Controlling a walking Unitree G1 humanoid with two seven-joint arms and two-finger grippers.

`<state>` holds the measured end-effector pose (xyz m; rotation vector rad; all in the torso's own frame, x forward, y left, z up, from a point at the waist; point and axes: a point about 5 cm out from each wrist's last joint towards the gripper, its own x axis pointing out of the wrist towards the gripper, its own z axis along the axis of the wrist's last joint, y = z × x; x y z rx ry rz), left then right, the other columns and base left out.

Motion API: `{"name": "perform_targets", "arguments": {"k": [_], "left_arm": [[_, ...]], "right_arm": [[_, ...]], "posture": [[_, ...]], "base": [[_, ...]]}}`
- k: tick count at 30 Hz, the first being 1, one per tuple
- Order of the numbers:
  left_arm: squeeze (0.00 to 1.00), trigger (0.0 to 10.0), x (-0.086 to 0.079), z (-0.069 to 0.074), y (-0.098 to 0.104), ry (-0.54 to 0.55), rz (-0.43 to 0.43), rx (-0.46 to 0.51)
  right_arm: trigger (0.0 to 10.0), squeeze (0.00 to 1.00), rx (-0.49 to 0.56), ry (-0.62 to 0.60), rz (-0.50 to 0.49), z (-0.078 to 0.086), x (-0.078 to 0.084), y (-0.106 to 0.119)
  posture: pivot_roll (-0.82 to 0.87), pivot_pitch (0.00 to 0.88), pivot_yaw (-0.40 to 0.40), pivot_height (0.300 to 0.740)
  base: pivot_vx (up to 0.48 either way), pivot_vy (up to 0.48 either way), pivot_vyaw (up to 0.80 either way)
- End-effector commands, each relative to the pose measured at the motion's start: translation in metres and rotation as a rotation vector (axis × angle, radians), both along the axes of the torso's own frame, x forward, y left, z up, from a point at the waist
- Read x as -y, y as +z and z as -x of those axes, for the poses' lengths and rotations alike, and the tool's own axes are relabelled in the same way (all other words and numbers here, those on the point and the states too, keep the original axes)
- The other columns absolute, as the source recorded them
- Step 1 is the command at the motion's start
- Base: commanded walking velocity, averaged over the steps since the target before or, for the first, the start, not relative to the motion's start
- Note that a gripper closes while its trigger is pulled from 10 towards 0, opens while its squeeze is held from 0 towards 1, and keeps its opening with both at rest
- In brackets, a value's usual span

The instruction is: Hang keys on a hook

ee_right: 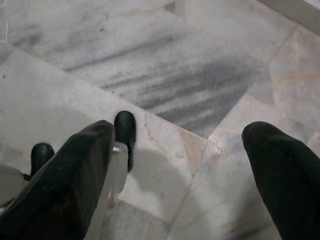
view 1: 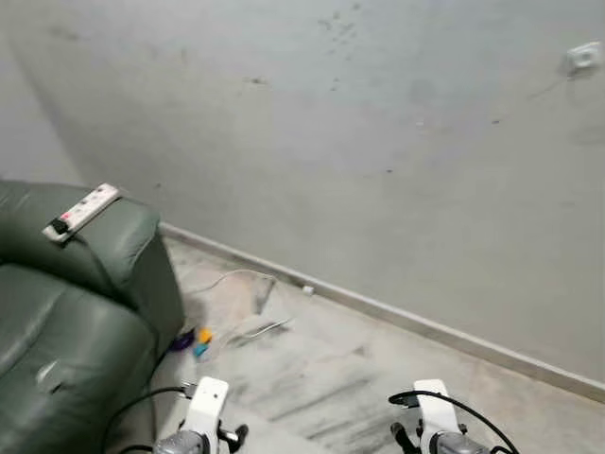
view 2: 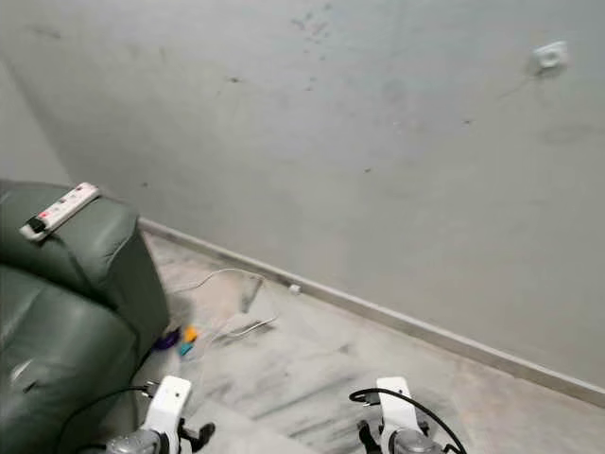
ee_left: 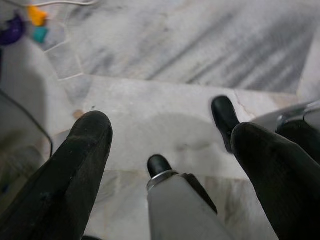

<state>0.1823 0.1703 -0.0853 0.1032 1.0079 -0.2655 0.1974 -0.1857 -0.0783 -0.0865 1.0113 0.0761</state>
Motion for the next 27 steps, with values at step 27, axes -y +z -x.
{"name": "perform_targets", "arguments": {"k": [27], "left_arm": [[0.0,10.0,0.004,0.007,-0.005,-0.051,-0.059,-0.052]], "right_arm": [[10.0,0.0,-0.034,0.078,0.008,0.011,-0.014,-0.007]], "posture": [[0.01,0.036,0.002,0.74]], "base": [[0.0,0.0,-0.76]]}}
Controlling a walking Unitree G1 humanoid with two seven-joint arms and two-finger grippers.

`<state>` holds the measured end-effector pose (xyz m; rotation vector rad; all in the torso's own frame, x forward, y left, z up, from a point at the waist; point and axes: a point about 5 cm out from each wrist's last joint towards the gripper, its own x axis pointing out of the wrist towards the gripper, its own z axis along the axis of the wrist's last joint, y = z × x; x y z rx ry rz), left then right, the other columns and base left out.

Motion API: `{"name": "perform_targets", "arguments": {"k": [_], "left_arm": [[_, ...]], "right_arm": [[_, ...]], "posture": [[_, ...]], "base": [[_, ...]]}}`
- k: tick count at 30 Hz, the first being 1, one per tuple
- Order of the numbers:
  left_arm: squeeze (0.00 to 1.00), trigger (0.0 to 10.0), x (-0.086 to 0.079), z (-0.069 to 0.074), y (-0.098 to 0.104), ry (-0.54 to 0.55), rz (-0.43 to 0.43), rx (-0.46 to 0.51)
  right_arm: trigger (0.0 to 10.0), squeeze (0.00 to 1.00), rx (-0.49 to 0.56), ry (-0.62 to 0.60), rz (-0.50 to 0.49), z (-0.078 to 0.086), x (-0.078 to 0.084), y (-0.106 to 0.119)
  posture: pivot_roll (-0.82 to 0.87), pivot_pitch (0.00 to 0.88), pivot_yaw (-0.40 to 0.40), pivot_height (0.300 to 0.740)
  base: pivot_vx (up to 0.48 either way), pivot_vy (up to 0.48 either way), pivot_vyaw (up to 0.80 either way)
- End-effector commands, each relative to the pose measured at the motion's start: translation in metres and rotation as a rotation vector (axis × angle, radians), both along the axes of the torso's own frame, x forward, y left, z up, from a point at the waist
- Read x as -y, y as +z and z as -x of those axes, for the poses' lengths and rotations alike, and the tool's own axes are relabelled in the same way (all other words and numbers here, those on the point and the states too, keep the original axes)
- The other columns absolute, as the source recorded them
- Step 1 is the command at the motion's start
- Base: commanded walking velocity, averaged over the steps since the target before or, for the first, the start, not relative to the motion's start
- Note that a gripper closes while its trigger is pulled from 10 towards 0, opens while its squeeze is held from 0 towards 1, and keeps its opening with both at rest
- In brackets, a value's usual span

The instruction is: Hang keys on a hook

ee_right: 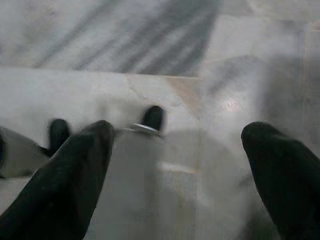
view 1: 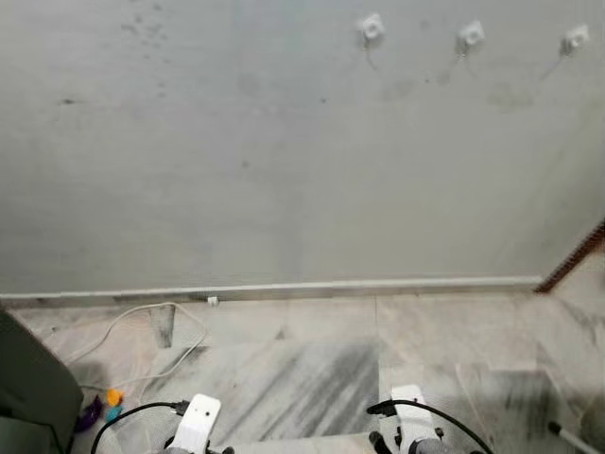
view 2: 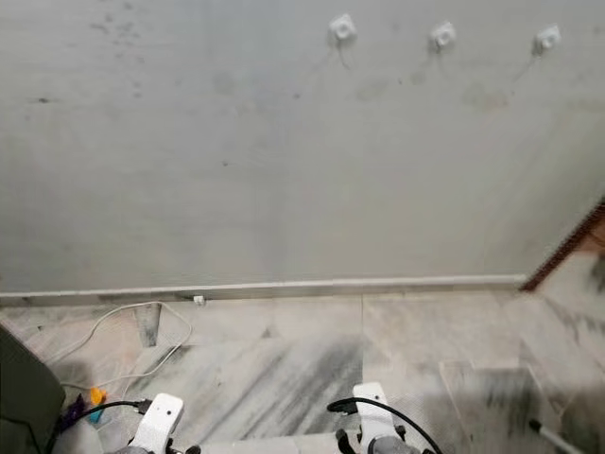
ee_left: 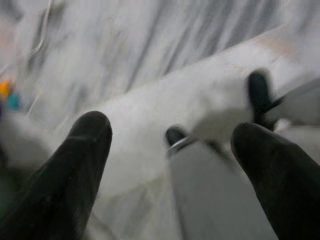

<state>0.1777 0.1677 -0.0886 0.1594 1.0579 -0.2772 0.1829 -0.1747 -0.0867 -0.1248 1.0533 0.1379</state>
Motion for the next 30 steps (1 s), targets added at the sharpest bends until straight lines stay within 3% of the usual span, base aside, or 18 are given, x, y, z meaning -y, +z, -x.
{"name": "perform_targets", "arguments": {"k": [1,20,30], "left_arm": [[0.0,10.0,0.003,0.002,-0.001,-0.017,-0.011,-0.007],[0.0,10.0,0.018,-0.023,0.009,-0.056,-0.012,0.027],[0.0,10.0,0.012,-0.015,0.006,-0.046,-0.014,0.014]], "right_arm": [[10.0,0.0,0.01,0.011,0.002,-0.004,-0.003,0.002],[10.0,0.0,0.0,0.016,0.021,0.001,0.002,0.0],[10.0,0.0,0.003,0.03,0.016,0.0,-0.002,0.0]], "posture": [[0.01,0.033,0.001,0.74],[0.0,0.036,0.01,0.74],[0.0,0.042,0.013,0.74]], "base": [[0.0,0.0,-0.76],[0.0,0.0,-0.75],[0.0,0.0,-0.38]]}}
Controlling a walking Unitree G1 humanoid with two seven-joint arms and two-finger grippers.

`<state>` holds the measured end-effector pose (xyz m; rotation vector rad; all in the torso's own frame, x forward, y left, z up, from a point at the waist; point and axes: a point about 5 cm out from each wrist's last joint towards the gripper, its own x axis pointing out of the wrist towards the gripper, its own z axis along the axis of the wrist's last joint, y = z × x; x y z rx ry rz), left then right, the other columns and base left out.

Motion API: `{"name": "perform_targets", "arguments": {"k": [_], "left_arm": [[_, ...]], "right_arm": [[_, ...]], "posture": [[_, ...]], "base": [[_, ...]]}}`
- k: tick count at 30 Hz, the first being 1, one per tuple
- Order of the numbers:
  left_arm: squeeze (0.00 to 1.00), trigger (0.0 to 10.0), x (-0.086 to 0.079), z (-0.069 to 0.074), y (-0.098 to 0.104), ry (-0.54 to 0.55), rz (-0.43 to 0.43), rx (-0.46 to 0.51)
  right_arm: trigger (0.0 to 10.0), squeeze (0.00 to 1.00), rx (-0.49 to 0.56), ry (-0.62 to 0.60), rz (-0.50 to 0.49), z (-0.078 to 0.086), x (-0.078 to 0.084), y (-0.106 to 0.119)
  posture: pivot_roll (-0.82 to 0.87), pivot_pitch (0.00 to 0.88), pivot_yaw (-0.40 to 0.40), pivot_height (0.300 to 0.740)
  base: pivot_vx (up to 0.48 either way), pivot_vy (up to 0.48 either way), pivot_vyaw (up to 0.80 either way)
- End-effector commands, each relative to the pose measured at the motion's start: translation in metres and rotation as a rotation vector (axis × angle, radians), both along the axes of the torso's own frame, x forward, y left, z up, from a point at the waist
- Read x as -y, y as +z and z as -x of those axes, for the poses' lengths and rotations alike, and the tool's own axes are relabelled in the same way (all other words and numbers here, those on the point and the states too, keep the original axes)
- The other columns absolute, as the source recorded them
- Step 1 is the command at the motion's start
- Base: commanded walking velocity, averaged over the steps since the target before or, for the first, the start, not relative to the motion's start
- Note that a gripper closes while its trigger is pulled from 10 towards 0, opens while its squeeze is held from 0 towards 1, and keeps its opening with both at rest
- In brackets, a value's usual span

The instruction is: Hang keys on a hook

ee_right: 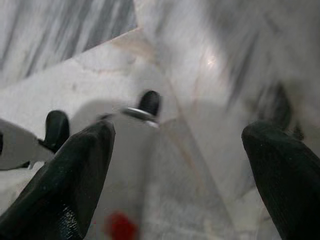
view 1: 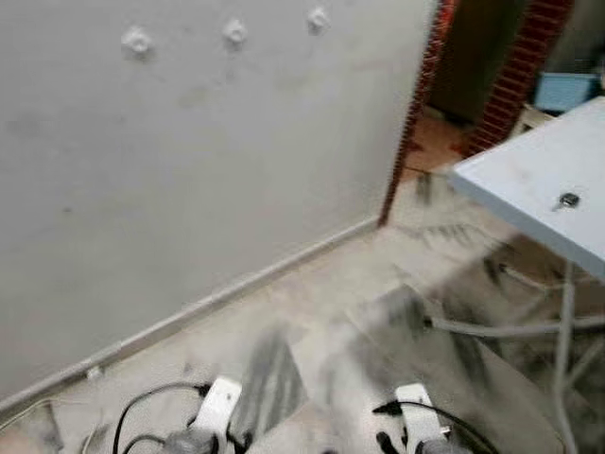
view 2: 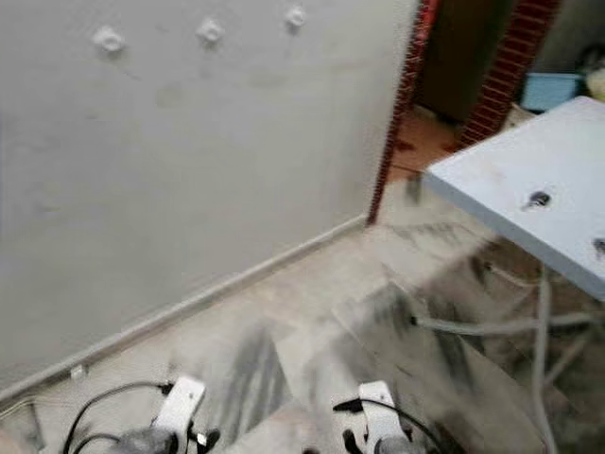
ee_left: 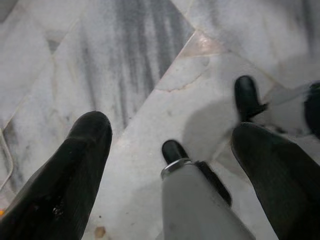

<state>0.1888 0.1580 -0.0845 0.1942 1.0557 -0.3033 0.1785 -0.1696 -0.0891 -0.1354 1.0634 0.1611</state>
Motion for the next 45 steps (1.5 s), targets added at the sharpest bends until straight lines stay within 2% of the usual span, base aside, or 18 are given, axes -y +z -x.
{"name": "perform_targets", "arguments": {"k": [1,2,3,5,12,14,17,19,21,25,26,32,33,35,39,40,41,45], "left_arm": [[0.0,10.0,0.003,-0.004,0.002,-0.007,0.0,0.011],[0.0,10.0,0.003,-0.004,0.002,-0.009,-0.002,0.011],[0.0,10.0,-0.005,0.005,-0.002,-0.006,-0.009,0.001],[0.0,10.0,-0.009,0.009,-0.003,-0.004,-0.011,-0.003],[0.0,10.0,-0.01,0.009,-0.003,-0.001,-0.003,0.009],[0.0,10.0,-0.013,0.003,0.0,0.061,0.022,0.04],[0.0,10.0,-0.014,-0.001,0.003,0.086,0.039,0.066],[0.0,10.0,-0.018,-0.01,0.008,0.098,0.059,0.118],[0.0,10.0,-0.018,-0.011,0.009,0.1,0.061,0.128],[0.0,10.0,-0.024,-0.031,0.023,0.159,0.111,0.231],[0.0,10.0,-0.024,-0.037,0.027,0.181,0.136,0.263],[0.0,10.0,-0.017,-0.048,0.035,0.179,0.184,0.32],[0.0,10.0,-0.015,-0.052,0.039,0.161,0.204,0.363],[0.0,10.0,-0.014,-0.056,0.045,0.154,0.229,0.419],[0.0,10.0,-0.013,-0.066,0.065,0.122,0.247,0.605],[0.0,10.0,-0.012,-0.068,0.071,0.125,0.26,0.652],[0.0,10.0,-0.009,-0.073,0.087,0.119,0.279,0.759],[0.0,10.0,-0.007,-0.077,0.111,0.125,0.298,0.913]], "right_arm": [[10.0,0.0,0.014,0.004,0.016,-0.004,0.003,0.002],[10.0,0.0,0.013,0.004,0.018,-0.004,0.003,0.002],[10.0,0.0,0.013,0.003,0.02,-0.004,0.004,0.002],[10.0,0.0,0.014,0.003,0.021,-0.004,0.004,0.002],[10.0,0.0,0.014,0.0,0.023,-0.004,0.004,0.002],[10.0,0.0,0.036,-0.042,-0.006,-0.008,0.004,0.004],[10.0,0.0,0.06,-0.071,-0.03,-0.013,0.003,0.007],[10.0,0.0,0.122,-0.087,-0.067,-0.026,0.001,0.014],[10.0,0.0,0.132,-0.083,-0.07,-0.028,0.0,0.015],[10.0,0.0,0.255,-0.084,-0.123,-0.054,-0.006,0.032],[10.0,0.0,0.289,-0.096,-0.134,-0.061,-0.007,0.037],[10.0,0.0,0.355,-0.16,-0.177,-0.072,-0.005,0.046],[10.0,0.0,0.411,-0.161,-0.186,-0.078,-0.003,0.053],[10.0,0.0,0.463,-0.135,-0.181,-0.084,-0.004,0.06],[10.0,0.0,0.56,-0.103,-0.175,-0.092,-0.006,0.073],[10.0,0.0,0.583,-0.105,-0.18,-0.094,-0.006,0.076],[10.0,0.0,0.647,-0.089,-0.183,-0.097,-0.007,0.086],[10.0,0.0,0.739,-0.08,-0.152,-0.098,-0.002,0.1]], "posture": [[0.0,0.043,0.013,0.74],[0.0,0.043,0.013,0.74],[0.0,0.043,0.013,0.74],[-0.01,0.044,0.013,0.74],[-0.01,0.043,0.016,0.74],[-0.01,0.045,0.018,0.74],[-0.02,0.046,0.019,0.74],[-0.02,0.052,0.02,0.74],[-0.02,0.052,0.02,0.74],[-0.03,0.057,0.017,0.74],[-0.03,0.061,0.016,0.74],[-0.04,0.067,0.023,0.74],[-0.04,0.069,0.027,0.74],[-0.04,0.069,0.027,0.74],[-0.04,0.077,0.028,0.74],[-0.04,0.077,0.028,0.74],[-0.04,0.079,0.028,0.74],[-0.04,0.08,0.021,0.74]], "base": [[0.0,0.0,-0.64],[0.0,0.0,-0.74],[0.0,0.0,-0.74],[0.0,0.0,-0.74],[0.0,0.0,-0.74],[0.0,0.0,-0.73],[0.0,0.0,-0.72],[0.0,0.0,0.0],[0.0,0.0,0.0],[0.0,0.0,0.0],[0.0,0.0,0.0],[0.0,0.0,0.0],[0.0,0.0,0.0],[0.0,0.0,0.0],[0.0,0.0,0.0],[0.0,0.0,0.0],[0.0,0.0,0.0],[0.0,0.0,0.0]]}}
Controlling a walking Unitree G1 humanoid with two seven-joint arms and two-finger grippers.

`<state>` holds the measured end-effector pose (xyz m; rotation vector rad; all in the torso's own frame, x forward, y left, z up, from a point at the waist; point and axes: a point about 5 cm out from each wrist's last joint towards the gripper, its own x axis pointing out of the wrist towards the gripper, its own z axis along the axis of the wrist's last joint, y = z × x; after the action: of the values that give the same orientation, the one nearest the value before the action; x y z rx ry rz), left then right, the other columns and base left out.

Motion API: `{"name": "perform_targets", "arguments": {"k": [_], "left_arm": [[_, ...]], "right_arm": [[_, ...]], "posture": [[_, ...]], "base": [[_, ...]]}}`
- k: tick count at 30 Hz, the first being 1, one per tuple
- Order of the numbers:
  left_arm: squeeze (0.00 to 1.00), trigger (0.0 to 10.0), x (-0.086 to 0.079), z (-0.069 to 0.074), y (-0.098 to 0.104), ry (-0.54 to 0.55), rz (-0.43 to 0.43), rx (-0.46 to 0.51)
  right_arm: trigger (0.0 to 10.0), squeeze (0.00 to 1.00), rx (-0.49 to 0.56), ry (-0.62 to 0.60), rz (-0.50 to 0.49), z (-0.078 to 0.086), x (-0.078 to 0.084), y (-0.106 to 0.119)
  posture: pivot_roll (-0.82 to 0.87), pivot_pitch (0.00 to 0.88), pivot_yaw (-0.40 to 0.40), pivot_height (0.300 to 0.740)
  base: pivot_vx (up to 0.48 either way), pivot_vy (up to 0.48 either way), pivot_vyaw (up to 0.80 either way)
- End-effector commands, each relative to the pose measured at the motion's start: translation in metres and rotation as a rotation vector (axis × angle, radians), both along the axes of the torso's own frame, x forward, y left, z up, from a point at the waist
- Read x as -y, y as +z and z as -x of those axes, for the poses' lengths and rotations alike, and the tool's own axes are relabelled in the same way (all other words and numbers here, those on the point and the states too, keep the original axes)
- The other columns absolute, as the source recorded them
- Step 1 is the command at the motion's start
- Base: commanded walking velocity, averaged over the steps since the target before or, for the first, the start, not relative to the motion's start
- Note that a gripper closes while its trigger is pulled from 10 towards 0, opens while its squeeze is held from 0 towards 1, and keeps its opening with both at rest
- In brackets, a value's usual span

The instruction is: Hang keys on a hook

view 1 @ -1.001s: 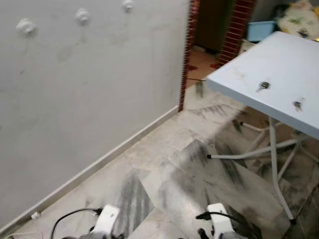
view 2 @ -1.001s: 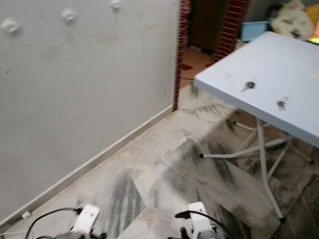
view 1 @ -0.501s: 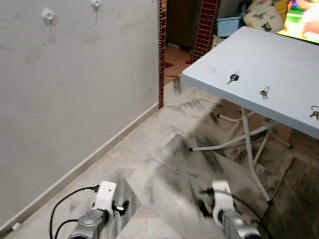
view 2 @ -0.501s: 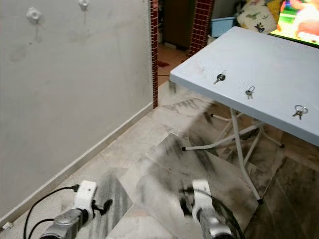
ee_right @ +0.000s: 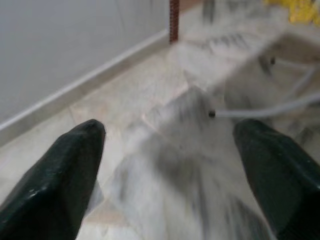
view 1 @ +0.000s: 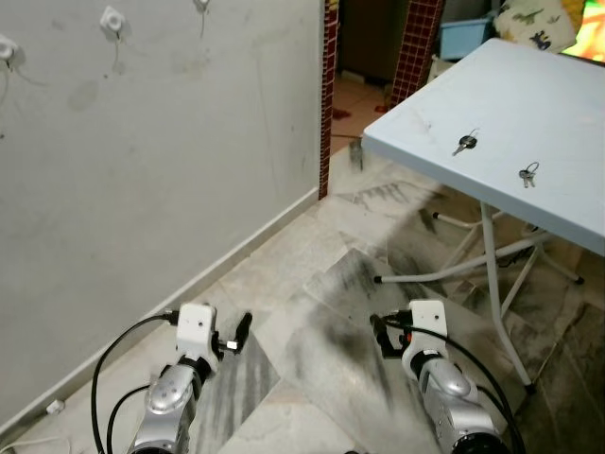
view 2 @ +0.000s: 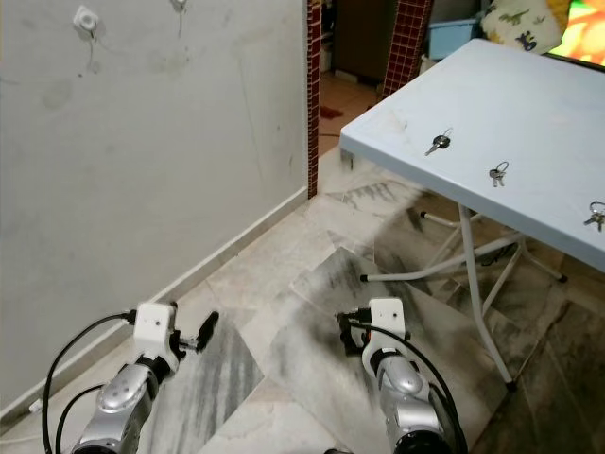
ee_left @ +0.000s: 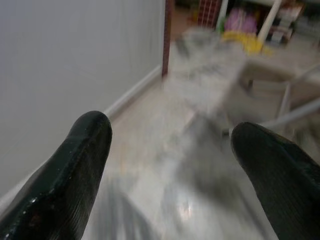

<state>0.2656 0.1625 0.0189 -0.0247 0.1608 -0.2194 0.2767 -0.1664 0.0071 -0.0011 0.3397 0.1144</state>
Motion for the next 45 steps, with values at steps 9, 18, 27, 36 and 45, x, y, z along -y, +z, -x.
{"name": "perform_targets", "arguments": {"k": [9,18,27,36,45], "left_arm": [[0.0,10.0,-0.006,0.026,0.051,0.041,-0.067,0.257],[0.0,10.0,-0.019,0.026,0.069,0.152,-0.089,0.236],[0.0,10.0,-0.01,0.015,0.088,0.146,-0.059,0.268],[0.0,10.0,-0.023,0.002,0.092,0.244,-0.09,0.259],[0.0,10.0,-0.004,0.003,0.078,0.223,-0.022,0.184]], "right_arm": [[10.0,0.0,0.248,-0.064,0.128,0.014,0.017,0.053],[10.0,0.0,0.39,-0.282,0.205,0.031,0.039,0.104],[10.0,0.0,0.406,-0.308,0.121,0.019,0.032,0.116],[10.0,0.0,0.254,-0.302,0.098,0.012,0.022,0.102],[10.0,0.0,0.298,-0.289,0.082,0.012,0.019,0.103]], "posture": [[-0.03,0.088,0.013,0.74],[-0.05,0.099,0.025,0.74],[-0.04,0.09,0.012,0.74],[-0.03,0.089,-0.02,0.74],[-0.05,0.101,0.024,0.74]], "base": [[0.0,0.0,0.0],[0.0,0.0,0.0],[0.0,0.0,0.0],[0.0,0.0,0.0],[0.0,0.0,0.0]]}}
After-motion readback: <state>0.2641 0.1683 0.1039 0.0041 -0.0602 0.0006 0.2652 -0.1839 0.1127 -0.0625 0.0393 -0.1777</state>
